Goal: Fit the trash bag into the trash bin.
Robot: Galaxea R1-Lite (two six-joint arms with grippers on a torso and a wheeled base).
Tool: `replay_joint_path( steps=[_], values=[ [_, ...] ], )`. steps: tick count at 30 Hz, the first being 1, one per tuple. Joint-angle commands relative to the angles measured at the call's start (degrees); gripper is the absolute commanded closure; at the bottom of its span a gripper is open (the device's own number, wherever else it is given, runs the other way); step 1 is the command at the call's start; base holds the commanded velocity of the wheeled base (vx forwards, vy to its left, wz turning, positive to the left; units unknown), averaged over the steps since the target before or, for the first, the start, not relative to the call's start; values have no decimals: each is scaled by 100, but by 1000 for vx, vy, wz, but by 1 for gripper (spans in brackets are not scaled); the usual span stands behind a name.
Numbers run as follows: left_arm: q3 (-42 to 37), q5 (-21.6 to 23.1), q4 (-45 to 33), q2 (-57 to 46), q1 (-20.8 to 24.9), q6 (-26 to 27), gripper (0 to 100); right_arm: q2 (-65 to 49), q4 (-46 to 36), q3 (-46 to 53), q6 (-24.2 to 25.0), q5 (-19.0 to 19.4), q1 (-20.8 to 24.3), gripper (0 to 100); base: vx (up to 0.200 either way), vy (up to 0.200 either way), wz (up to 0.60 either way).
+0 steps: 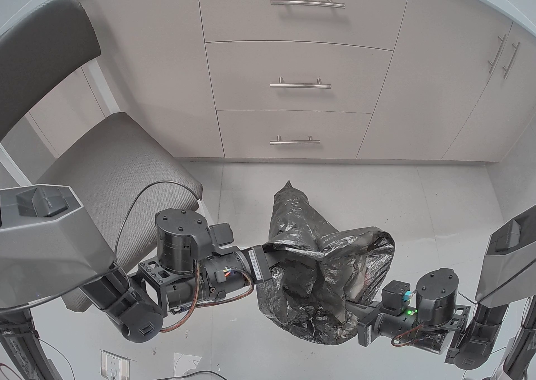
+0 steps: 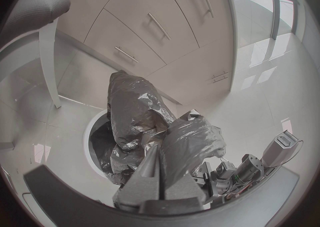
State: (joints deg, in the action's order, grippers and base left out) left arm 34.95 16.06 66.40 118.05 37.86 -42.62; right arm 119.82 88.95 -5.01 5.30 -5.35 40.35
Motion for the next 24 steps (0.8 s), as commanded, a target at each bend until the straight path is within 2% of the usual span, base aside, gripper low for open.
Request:
replay_joint_path(
  steps=[1,7,14,24],
  values=[
    [-15,12,31,157,-60,-1,100,314,105,-53,32,-1,-54,100,0,0,0],
    [-23,20,347,464,-60,-10,100,410,105,-123,76,17,-256,100,0,0,0],
    [-6,20,356,754,-69,-10,100,780,105,-237,41,113,-493,100,0,0,0],
    [38,29,347,983,-86,-10,100,999,105,-228,-56,113,-511,100,0,0,0]
  ],
)
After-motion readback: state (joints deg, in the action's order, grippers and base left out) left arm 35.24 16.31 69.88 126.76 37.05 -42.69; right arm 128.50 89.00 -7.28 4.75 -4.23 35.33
